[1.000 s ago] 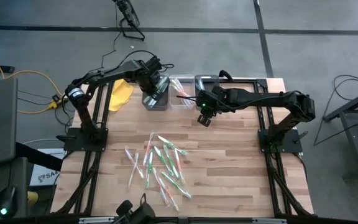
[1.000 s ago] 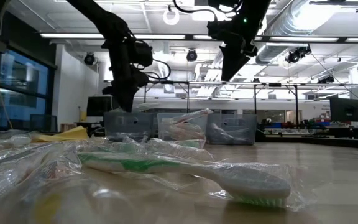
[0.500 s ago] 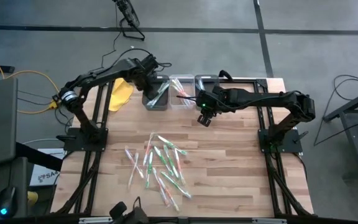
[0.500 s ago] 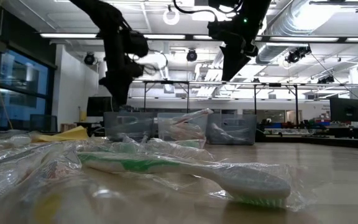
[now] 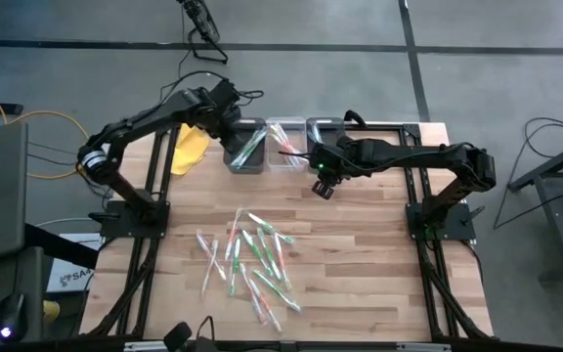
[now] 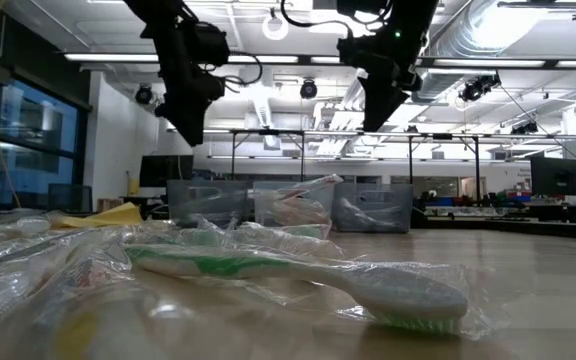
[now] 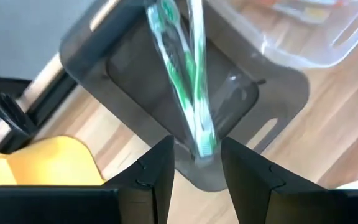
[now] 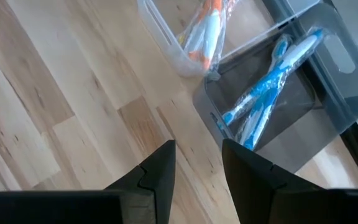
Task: Pick & Place Toothbrushes
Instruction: Put the orange toothbrush into the transparent bin
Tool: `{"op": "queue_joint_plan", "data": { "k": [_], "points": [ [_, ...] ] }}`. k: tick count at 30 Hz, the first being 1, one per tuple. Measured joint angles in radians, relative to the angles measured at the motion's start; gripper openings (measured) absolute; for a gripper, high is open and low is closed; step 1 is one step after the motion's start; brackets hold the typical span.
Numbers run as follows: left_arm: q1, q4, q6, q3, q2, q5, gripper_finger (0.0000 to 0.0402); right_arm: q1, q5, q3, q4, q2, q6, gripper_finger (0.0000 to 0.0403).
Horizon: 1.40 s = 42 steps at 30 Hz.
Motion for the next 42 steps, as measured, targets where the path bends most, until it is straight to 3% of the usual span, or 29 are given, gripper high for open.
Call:
{"op": "queue_joint_plan", "data": {
  "k": [6, 12, 25, 34, 42],
  "points": [
    [-0.016, 0.030, 0.045, -0.001, -0.024, 0.016, 0.0129, 0.000, 0.023, 0.000, 0.001, 0.000, 0.000, 0.0125],
    [-0.067, -0.018, 0.064, -0.095, -0.038, 0.177, 0.0129, 0.000, 0.025, 0.000, -0.016, 0.000, 0.015, 0.0125],
    [-0.442, -0.040, -0.127, -0.401, -0.257, 0.118, 0.0129, 0.000, 0.024, 0.000, -0.019, 0.000, -0.002, 0.0125],
    [-0.745, -0.032, -0.478, -0.556, -0.333, 0.135, 0.0129, 0.000, 0.024, 0.000, -0.018, 0.000, -0.007, 0.0125],
    [-0.962, 0.109, -0.944, -0.594, -0.331, 0.046, 0.0129, 0.000, 0.024, 0.000, -0.014, 0.000, -0.003, 0.0125]
  ]
}}
